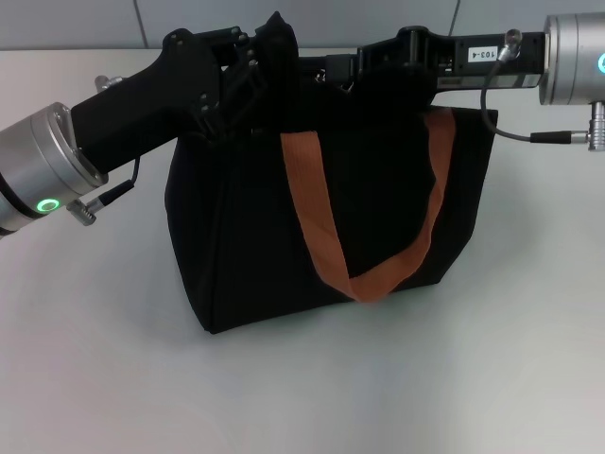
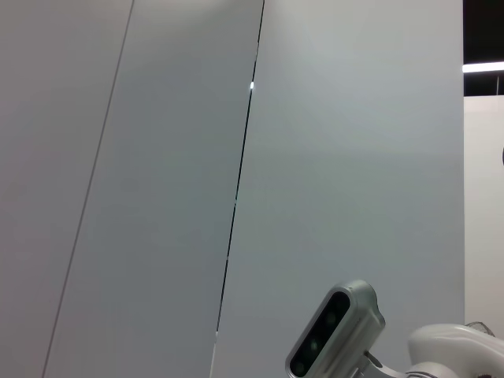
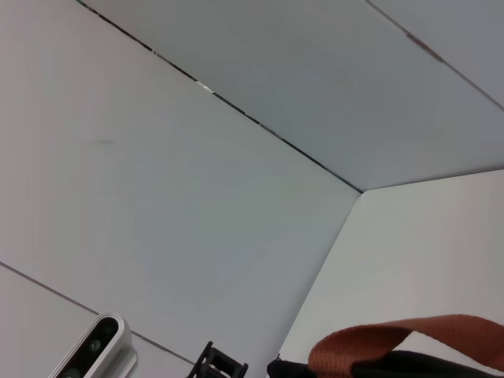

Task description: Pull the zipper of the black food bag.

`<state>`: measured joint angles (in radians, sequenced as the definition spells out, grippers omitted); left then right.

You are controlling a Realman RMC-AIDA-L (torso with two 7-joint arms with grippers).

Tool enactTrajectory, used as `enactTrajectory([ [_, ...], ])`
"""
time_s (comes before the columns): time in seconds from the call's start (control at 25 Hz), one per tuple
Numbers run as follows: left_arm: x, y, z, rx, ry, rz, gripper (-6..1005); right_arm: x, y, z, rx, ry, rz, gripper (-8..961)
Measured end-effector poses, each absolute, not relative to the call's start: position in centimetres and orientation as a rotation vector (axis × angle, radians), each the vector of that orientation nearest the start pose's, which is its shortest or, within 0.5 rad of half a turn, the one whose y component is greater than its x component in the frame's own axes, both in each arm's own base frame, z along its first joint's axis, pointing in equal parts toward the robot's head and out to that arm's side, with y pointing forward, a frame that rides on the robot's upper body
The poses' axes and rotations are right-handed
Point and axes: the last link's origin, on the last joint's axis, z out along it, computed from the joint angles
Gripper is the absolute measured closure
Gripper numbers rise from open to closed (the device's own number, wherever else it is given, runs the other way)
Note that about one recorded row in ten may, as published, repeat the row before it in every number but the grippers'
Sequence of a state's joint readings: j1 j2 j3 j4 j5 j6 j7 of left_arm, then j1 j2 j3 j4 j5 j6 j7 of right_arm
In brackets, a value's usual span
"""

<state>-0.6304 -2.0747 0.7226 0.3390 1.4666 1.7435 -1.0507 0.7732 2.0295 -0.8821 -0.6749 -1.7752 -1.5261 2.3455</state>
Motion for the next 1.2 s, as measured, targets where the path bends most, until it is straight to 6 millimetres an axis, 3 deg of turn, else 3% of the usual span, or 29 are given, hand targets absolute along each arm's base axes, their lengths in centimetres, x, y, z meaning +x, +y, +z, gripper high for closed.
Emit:
enactTrajectory([
  [0.84,-19.5,33.5,0.33,-2.44,-0.28,-1.465,973,14.67,39.61,1.6,-2.648,1.593,0.938,956],
  [1.2,-19.37,33.48,0.24,-2.445,-0.277,-1.469,969,14.59,39.57,1.42,-2.692,1.597,0.827,942],
])
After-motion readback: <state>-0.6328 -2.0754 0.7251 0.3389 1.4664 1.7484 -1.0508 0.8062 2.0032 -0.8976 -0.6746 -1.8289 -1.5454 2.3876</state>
